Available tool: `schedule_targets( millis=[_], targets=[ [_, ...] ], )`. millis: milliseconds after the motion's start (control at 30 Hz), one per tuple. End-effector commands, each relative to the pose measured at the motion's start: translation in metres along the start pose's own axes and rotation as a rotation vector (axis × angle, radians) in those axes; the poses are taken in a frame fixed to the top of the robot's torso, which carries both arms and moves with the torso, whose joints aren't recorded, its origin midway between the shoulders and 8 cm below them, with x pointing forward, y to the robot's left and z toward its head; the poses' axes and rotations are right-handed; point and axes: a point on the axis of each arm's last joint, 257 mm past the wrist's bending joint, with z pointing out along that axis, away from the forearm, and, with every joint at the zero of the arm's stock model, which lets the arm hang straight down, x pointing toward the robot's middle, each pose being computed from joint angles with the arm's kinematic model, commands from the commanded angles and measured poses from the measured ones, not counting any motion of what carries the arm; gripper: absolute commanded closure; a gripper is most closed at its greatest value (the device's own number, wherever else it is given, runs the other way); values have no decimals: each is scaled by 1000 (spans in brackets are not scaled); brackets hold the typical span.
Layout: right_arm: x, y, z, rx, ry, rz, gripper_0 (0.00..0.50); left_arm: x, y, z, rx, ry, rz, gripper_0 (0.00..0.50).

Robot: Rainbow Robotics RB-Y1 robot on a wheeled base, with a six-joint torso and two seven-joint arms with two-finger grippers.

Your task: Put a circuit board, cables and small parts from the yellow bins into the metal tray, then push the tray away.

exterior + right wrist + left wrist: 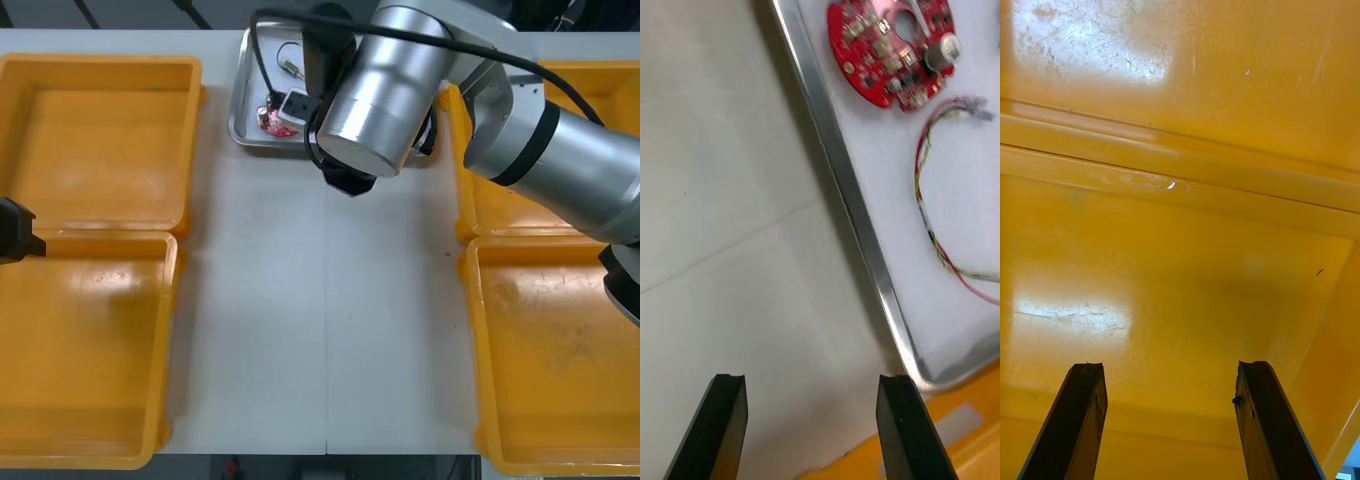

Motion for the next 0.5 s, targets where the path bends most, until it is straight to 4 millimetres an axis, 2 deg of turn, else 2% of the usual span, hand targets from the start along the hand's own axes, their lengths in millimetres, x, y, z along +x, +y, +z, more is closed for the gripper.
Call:
schedule_targets(
  millis=[33, 300, 500],
  targets=[
    [14, -27, -33, 7, -21, 188, 0, -7, 8, -12, -34, -24, 44, 0],
    [69, -43, -53, 37, 56, 478, 0, -7, 8, -12, -34, -24, 44, 0],
    [107, -49, -63, -10, 104, 698, 0, -7, 8, -12, -34, -24, 44, 0]
  ],
)
